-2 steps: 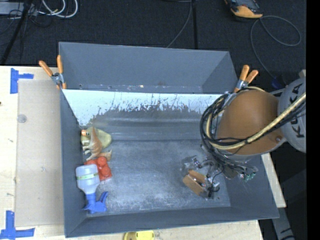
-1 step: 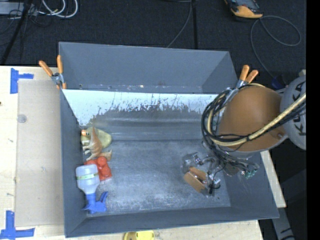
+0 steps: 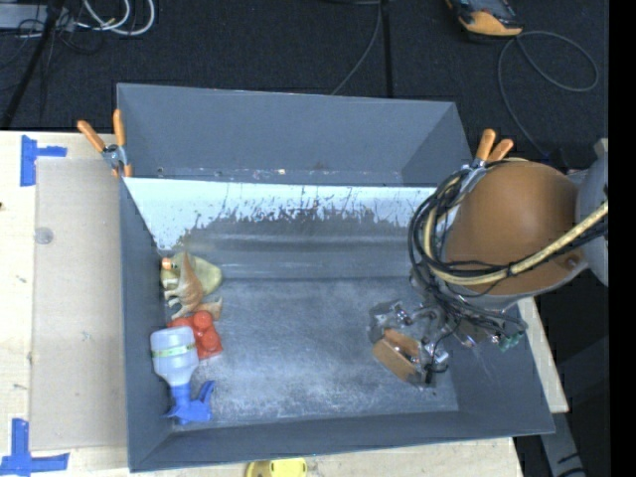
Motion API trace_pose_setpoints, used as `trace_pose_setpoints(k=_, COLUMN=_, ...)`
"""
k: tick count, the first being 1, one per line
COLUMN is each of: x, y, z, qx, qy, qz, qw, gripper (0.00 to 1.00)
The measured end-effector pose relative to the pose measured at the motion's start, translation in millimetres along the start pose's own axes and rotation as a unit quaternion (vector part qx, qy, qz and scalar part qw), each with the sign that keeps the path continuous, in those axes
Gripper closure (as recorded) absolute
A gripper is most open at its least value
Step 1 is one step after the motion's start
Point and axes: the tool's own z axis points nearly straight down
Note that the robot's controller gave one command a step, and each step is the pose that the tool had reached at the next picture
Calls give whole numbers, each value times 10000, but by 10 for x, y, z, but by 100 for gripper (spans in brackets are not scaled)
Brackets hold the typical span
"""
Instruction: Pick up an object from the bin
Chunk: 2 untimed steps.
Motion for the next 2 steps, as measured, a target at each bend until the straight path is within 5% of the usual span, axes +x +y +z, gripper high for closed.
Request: trace_pose_setpoints(k=2, x=-14, y=-119, z=-1142, qx=-9, qy=7, qz=184, qw=9998, gripper=100)
